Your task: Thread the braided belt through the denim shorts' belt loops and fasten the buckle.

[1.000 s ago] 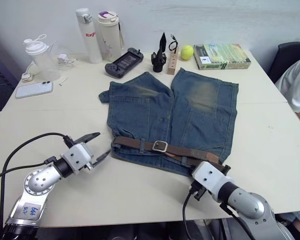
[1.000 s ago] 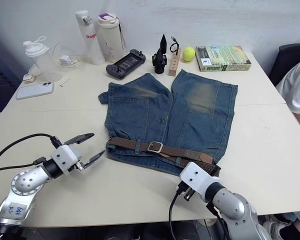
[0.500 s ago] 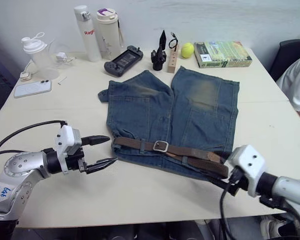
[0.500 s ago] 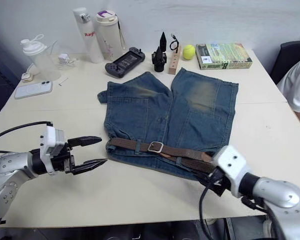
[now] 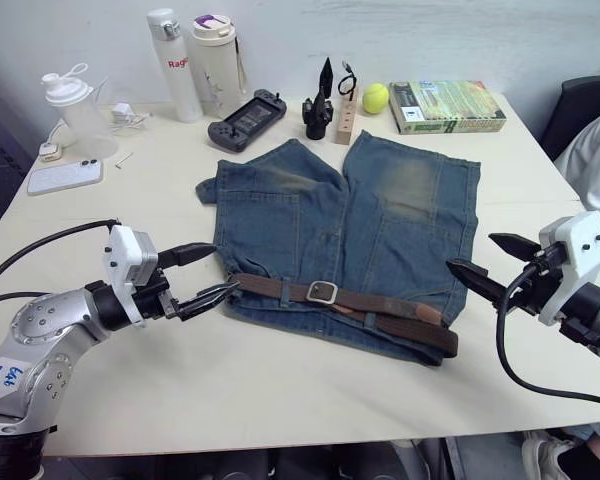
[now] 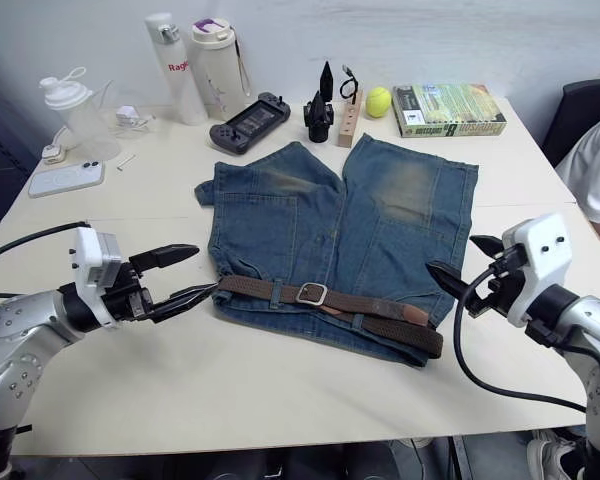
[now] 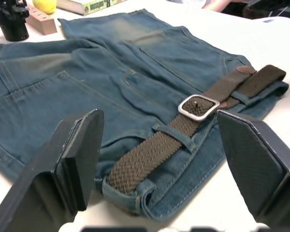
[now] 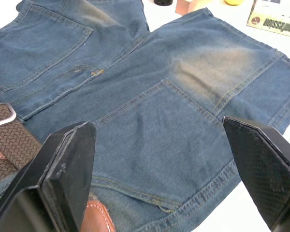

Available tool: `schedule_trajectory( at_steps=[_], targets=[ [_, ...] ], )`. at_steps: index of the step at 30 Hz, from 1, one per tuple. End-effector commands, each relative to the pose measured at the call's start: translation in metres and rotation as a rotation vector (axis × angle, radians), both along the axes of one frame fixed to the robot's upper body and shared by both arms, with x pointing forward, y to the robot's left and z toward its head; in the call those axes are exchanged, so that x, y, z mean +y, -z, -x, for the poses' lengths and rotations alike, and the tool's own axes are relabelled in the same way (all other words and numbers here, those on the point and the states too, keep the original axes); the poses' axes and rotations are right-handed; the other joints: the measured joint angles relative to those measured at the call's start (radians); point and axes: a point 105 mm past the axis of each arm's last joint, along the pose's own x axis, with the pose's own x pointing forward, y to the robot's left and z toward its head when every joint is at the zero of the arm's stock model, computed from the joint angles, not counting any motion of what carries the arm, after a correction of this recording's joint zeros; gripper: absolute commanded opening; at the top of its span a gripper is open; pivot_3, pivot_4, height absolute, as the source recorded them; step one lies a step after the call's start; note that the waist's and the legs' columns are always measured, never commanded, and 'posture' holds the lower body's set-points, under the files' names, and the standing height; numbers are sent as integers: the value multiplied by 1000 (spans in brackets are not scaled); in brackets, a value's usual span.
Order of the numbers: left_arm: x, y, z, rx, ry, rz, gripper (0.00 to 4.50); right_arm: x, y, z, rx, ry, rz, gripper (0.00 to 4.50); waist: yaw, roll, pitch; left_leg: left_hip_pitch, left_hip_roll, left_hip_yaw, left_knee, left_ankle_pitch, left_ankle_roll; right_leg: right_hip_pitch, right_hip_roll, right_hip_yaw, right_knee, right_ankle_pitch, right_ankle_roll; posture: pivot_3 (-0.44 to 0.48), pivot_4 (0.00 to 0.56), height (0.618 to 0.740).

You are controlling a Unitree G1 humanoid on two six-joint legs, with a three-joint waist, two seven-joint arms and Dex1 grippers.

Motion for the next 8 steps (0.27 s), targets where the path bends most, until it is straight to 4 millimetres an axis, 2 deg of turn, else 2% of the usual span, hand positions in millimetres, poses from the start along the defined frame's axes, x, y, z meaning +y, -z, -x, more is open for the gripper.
schedule_trajectory(
  at_steps=[1,8],
  targets=[
    [0,-9,0,-53,-19,0,4023,4,-7,0,-33,-18,9,4442,1,0,0,0,0,0,0,0,0,0,0,0,0,0,0,0,150,724],
    [-3,-11,-4,-51,-40,29,4023,10,-4,-3,-26,-35,-3,4442,3,0,0,0,0,0,0,0,0,0,0,0,0,0,0,0,150,724]
  ],
)
